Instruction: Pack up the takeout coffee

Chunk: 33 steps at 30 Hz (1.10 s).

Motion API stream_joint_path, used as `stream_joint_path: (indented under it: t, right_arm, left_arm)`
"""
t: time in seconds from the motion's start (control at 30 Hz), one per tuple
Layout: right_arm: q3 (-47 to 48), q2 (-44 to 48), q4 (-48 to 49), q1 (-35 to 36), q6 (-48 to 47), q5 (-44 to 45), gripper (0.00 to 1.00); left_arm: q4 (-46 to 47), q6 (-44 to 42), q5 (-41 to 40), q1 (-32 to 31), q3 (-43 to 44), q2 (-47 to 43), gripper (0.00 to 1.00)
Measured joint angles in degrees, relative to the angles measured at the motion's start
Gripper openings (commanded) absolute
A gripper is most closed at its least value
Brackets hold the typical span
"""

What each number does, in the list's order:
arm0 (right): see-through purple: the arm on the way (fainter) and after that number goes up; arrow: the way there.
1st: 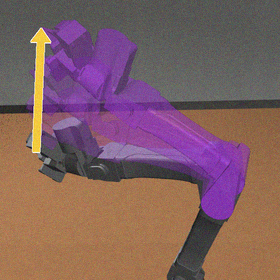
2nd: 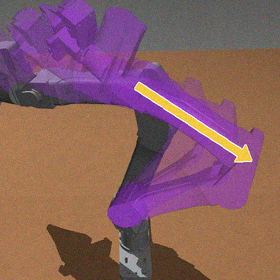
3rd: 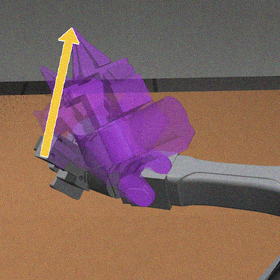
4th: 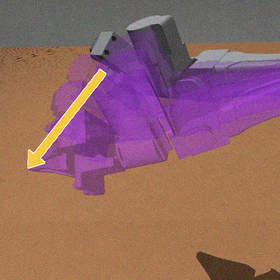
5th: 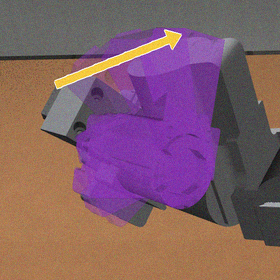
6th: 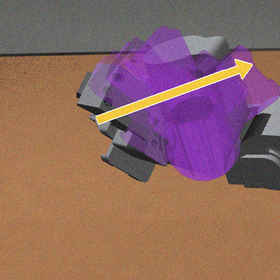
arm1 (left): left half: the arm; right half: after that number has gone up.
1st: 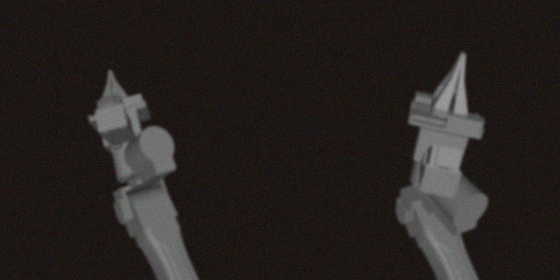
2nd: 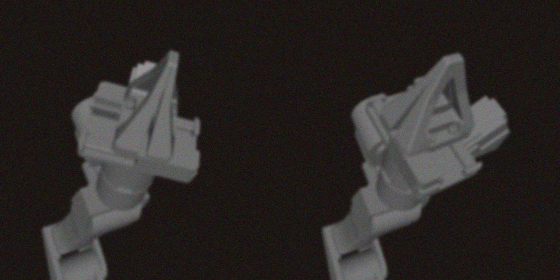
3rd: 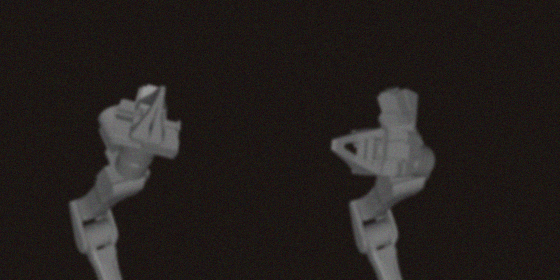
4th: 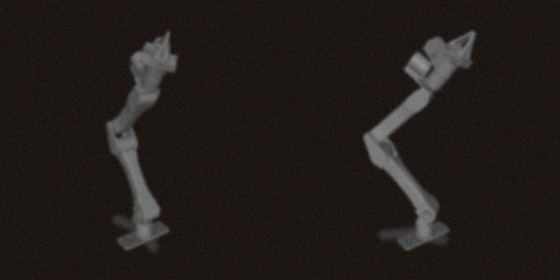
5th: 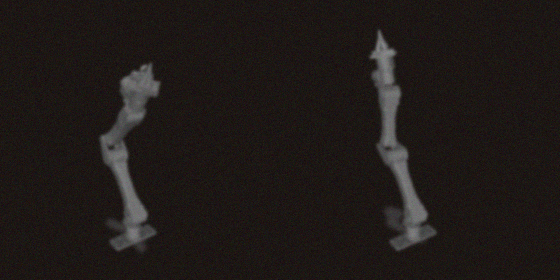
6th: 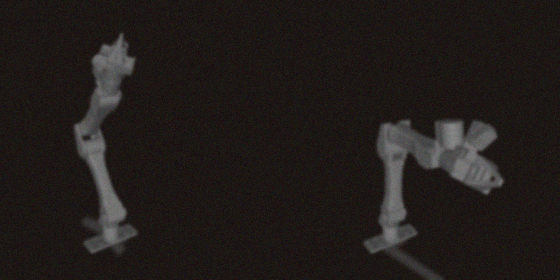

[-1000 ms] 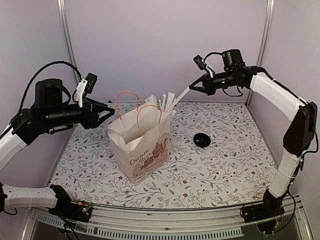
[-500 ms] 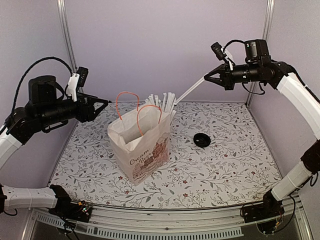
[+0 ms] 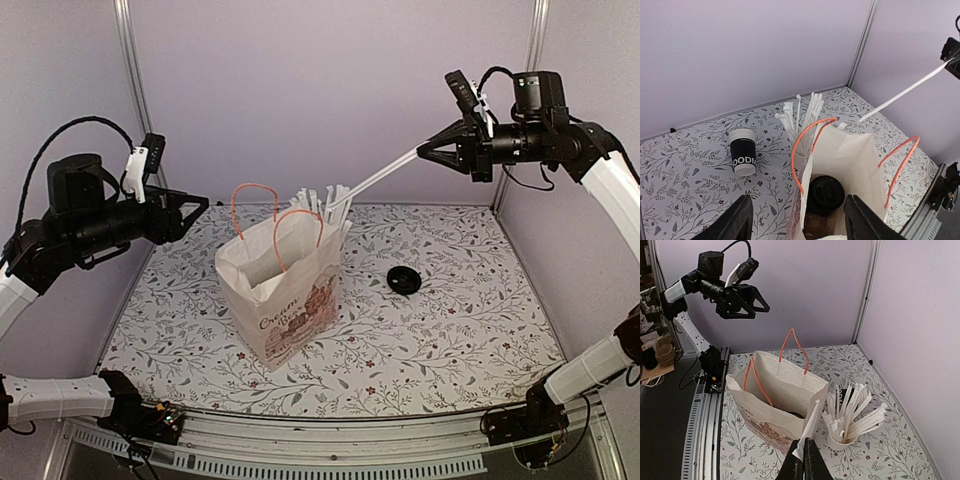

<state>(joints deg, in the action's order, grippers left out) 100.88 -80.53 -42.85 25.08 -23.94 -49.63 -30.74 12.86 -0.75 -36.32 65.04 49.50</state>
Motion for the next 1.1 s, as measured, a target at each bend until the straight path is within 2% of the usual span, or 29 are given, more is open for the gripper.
stream_joint_path:
  t: [0.27,0.57,0.6,0.7,0.77,0.9,1.0,1.1]
  right_arm:
    - [3.0,-3.8,-4.2,10.3,-4.6,-0.1,0.04]
    - [12.0,-14.9,-6.1,15.3,-5.7,2.4,0.02]
    - [13.3,-16.4,-6.2,16.3,-5.7,2.8,0.09]
    - [17.9,-21.2,-7.4,19.4,-5.6,4.4,0.41]
    - [22.4,-25.0,-9.1,21.2,-5.9,5.0,0.56]
    - [29.5,-30.5,-10.7,23.0,-6.3,5.8,0.74]
    - [28.0,-29.6,-10.1,22.0,-7.0,8.3,0.81]
    - [22.7,-25.8,-8.0,18.8,-6.8,9.9,0.98]
  left_arm:
    - [0.8,1.0,0.1,0.0,-1.8,-1.9,0.65]
    - [1.6,1.4,0.1,0.0,-5.6,-3.0,0.66]
    - [1.6,1.4,0.1,0.0,-5.9,-3.1,0.66]
    - [1.7,1.3,0.1,0.0,-6.4,-3.3,0.67]
    - [1.9,1.3,0.1,0.0,-6.8,-3.6,0.68]
    - [2.9,1.3,0.1,0.0,-7.9,-4.0,0.68]
    - [3.7,1.3,0.0,0.0,-9.1,-3.9,0.70]
    - [4.5,1.3,-0.7,0.0,-9.9,-3.7,0.71]
